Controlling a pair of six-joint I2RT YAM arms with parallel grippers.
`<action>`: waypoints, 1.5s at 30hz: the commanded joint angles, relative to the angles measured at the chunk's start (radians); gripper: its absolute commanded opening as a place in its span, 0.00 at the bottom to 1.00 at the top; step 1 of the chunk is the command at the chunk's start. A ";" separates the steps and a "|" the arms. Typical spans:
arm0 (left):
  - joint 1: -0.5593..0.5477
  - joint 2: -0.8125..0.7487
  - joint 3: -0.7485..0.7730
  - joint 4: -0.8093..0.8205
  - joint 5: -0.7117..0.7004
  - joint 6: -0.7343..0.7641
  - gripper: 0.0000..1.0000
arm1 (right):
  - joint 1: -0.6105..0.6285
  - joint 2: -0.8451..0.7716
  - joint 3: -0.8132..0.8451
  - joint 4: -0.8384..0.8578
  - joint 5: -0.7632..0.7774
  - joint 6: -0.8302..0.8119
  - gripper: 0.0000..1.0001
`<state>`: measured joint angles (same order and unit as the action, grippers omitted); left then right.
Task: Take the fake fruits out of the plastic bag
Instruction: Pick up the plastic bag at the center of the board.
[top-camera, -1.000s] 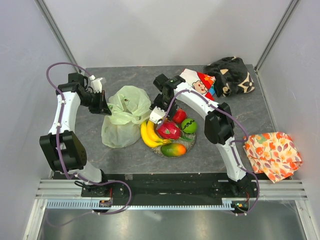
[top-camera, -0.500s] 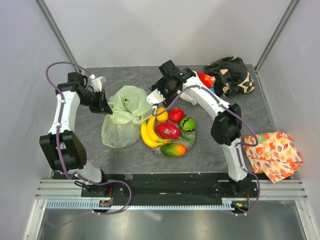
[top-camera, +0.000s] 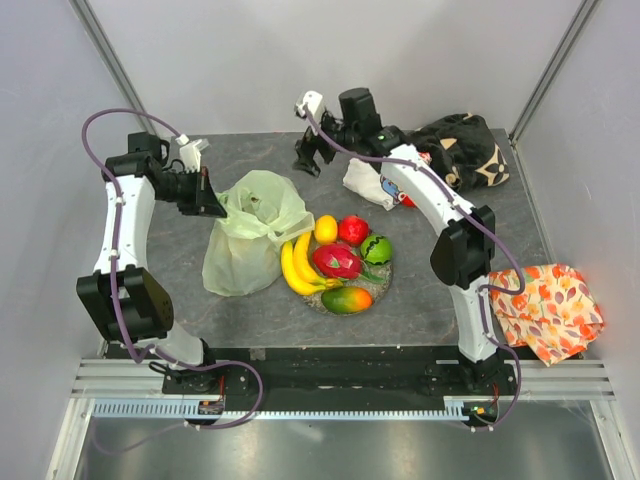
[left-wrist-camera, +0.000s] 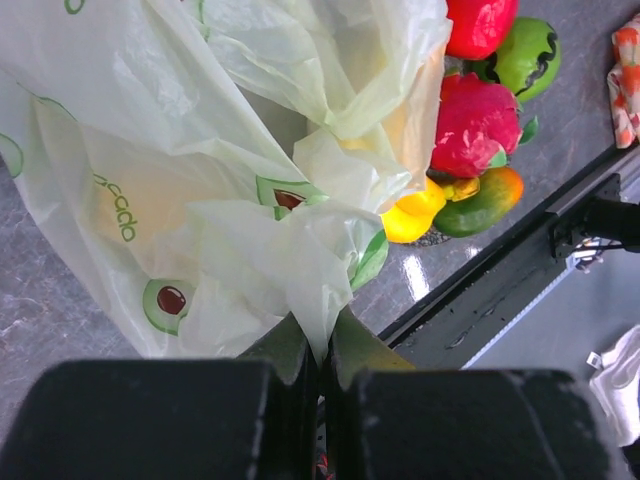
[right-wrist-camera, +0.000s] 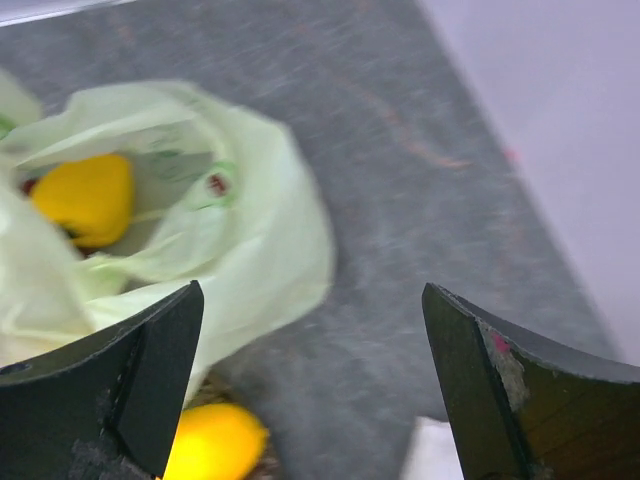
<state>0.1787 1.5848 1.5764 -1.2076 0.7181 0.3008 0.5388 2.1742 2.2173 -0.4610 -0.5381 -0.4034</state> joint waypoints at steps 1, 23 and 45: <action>-0.007 -0.016 0.051 -0.078 0.101 0.069 0.02 | 0.046 -0.028 -0.113 -0.008 -0.138 0.130 0.98; -0.045 0.021 0.094 -0.089 0.110 0.097 0.02 | 0.033 0.262 0.163 -0.013 0.029 0.428 0.00; -0.536 0.333 0.988 0.065 0.044 -0.040 0.02 | -0.444 -0.440 -0.123 0.111 -0.010 0.542 0.00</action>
<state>-0.2623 1.8603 2.5027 -1.2385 0.7517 0.3195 0.1619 1.9083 2.2333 -0.3580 -0.5404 0.1184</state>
